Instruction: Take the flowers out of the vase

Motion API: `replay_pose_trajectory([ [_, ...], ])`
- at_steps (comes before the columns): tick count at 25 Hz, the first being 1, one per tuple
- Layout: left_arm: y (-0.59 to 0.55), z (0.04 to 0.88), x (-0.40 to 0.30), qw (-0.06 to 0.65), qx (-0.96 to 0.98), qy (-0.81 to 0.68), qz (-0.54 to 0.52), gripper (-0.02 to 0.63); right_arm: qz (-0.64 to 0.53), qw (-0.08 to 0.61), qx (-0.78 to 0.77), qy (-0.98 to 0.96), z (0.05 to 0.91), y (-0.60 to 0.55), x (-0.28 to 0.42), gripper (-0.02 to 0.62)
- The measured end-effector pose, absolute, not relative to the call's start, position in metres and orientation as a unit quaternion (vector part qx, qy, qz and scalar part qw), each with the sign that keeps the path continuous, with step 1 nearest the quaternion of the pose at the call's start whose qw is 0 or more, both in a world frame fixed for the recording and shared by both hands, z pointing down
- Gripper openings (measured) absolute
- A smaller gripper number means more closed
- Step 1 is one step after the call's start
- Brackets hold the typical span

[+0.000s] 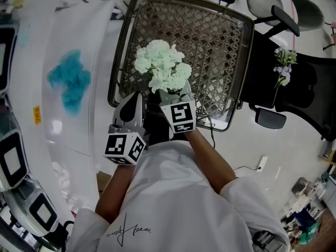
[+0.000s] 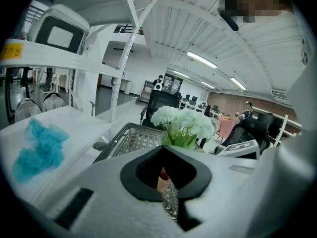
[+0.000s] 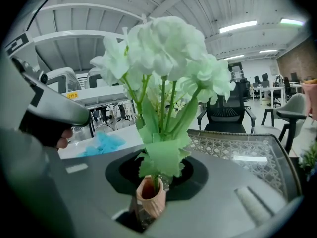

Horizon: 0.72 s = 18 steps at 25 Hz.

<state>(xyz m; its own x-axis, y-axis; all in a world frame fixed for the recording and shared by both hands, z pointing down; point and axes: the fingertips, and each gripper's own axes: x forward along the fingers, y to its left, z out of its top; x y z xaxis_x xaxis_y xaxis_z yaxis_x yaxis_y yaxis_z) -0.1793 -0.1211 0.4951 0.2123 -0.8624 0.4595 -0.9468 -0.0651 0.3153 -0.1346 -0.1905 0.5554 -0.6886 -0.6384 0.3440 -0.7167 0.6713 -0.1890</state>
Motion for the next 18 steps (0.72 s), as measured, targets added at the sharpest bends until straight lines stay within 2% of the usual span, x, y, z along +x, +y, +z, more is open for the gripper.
replay_pose_trajectory([
  [18,-0.116,0.494,-0.189,0.276,0.721,-0.632,0.060,0.002,0.142,0.127,0.361,-0.913,0.531,-0.180,-0.134,0.086],
])
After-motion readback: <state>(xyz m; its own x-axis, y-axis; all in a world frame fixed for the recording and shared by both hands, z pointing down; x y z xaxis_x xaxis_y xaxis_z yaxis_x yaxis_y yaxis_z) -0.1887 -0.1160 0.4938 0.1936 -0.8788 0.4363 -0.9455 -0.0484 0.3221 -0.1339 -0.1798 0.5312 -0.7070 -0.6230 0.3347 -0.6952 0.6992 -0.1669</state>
